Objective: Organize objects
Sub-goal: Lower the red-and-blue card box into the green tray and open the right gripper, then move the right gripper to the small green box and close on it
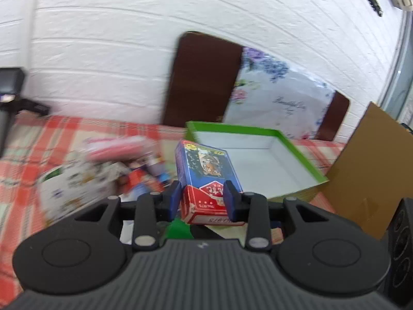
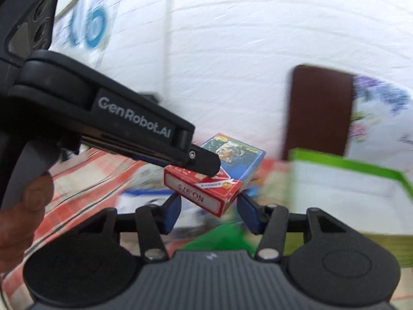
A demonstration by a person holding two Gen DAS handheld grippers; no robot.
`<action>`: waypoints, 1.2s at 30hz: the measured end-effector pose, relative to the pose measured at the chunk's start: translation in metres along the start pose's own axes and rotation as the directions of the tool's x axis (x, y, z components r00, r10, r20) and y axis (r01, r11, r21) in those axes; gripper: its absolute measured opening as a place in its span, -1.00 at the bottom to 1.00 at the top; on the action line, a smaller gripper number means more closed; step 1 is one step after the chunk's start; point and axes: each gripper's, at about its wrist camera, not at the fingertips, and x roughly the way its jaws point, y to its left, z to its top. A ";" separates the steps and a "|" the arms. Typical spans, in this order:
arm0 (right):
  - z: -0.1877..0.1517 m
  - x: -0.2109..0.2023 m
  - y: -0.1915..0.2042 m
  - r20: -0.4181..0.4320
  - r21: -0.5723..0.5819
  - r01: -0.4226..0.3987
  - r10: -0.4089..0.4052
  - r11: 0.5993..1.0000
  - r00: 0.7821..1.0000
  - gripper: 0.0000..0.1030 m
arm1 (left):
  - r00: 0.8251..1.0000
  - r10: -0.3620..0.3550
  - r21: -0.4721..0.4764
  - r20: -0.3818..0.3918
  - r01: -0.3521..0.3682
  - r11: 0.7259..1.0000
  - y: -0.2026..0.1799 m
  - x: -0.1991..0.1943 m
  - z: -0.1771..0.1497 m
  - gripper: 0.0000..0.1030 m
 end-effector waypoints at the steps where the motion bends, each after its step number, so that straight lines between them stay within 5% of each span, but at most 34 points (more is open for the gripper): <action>1: 0.000 -0.002 -0.015 0.007 0.014 0.027 -0.027 1.000 1.000 -0.03 | 1.000 -0.022 0.010 -0.001 0.022 1.000 -0.011 0.010 0.004 -0.27; 9: -0.012 0.016 -0.119 -0.030 0.086 0.189 -0.187 0.978 0.982 0.00 | 0.996 -0.071 0.067 -0.045 0.074 0.995 -0.080 0.097 0.012 -0.27; 10: -0.013 0.021 -0.126 -0.040 0.075 0.217 -0.214 0.973 0.976 0.10 | 0.997 -0.061 0.082 -0.050 0.065 0.995 -0.086 0.106 0.013 -0.27; 11: -0.014 0.027 -0.135 -0.053 0.062 0.250 -0.247 0.966 0.968 0.42 | 0.998 -0.034 0.099 -0.052 0.039 0.994 -0.092 0.116 0.012 -0.26; 14: -0.018 0.030 -0.145 -0.081 0.093 0.270 -0.263 0.958 0.961 0.47 | 0.995 0.055 0.137 -0.081 -0.043 0.990 -0.099 0.136 0.009 -0.25; 21: -0.033 -0.020 -0.146 -0.018 0.257 0.256 -0.261 0.932 0.965 0.55 | 0.995 0.073 0.091 -0.067 -0.067 0.994 -0.079 0.094 -0.008 -0.21; 24: -0.043 -0.033 -0.138 -0.052 0.326 0.201 -0.194 0.924 0.980 0.55 | 0.994 0.099 0.065 -0.051 -0.096 0.993 -0.066 0.063 -0.017 -0.10; 36: -0.052 -0.027 -0.043 -0.166 0.215 0.033 0.003 0.976 0.986 0.55 | 0.958 0.277 -0.020 -0.078 -0.279 0.960 0.006 -0.021 -0.054 -0.08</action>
